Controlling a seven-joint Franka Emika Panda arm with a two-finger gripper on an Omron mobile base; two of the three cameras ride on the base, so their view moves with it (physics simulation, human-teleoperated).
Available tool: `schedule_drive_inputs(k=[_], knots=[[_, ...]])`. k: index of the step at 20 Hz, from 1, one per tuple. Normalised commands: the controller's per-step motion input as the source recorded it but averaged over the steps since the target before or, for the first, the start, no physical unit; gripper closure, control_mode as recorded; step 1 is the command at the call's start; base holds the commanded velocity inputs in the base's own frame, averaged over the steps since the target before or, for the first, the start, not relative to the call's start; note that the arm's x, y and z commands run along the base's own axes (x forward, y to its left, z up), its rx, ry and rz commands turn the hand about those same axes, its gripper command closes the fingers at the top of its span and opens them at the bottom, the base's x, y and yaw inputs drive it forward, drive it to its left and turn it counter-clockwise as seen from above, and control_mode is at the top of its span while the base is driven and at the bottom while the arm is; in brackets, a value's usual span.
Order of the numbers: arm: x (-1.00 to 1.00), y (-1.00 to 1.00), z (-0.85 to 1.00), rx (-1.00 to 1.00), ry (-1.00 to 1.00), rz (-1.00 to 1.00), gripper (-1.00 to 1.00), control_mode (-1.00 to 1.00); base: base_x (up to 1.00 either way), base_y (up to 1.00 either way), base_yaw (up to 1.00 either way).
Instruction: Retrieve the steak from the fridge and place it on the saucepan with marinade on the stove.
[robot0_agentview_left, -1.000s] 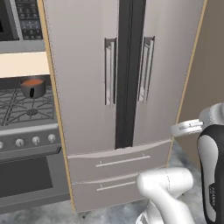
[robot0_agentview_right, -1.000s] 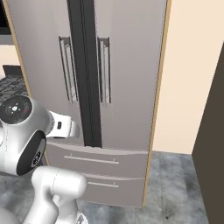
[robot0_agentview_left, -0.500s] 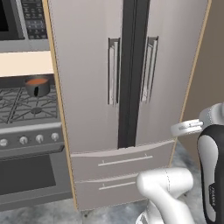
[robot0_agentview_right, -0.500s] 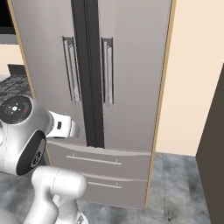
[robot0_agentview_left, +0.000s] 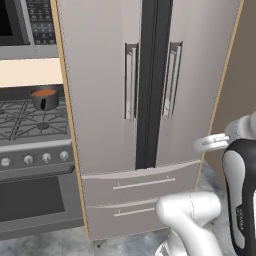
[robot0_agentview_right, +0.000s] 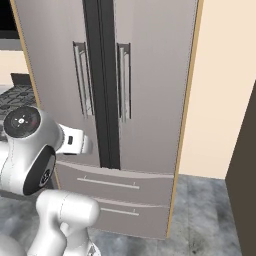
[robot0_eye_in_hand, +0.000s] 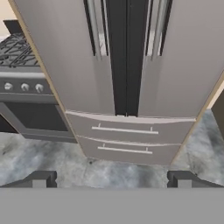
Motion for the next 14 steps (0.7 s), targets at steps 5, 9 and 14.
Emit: schedule_drive_inputs(k=[5, 9, 14], knots=[[0.27, -0.14, 0.08, 0.0, -0.15, 0.0, -1.0, -1.0, 0.0, 0.0, 0.0], [0.2, -0.13, 0.15, 0.0, -0.1, -0.02, -1.0, -1.0, 0.0, 0.0, 0.0], [0.11, -0.19, 0.32, 0.03, -0.03, -0.04, -1.0, -1.0, 0.0, 0.0, 0.0]])
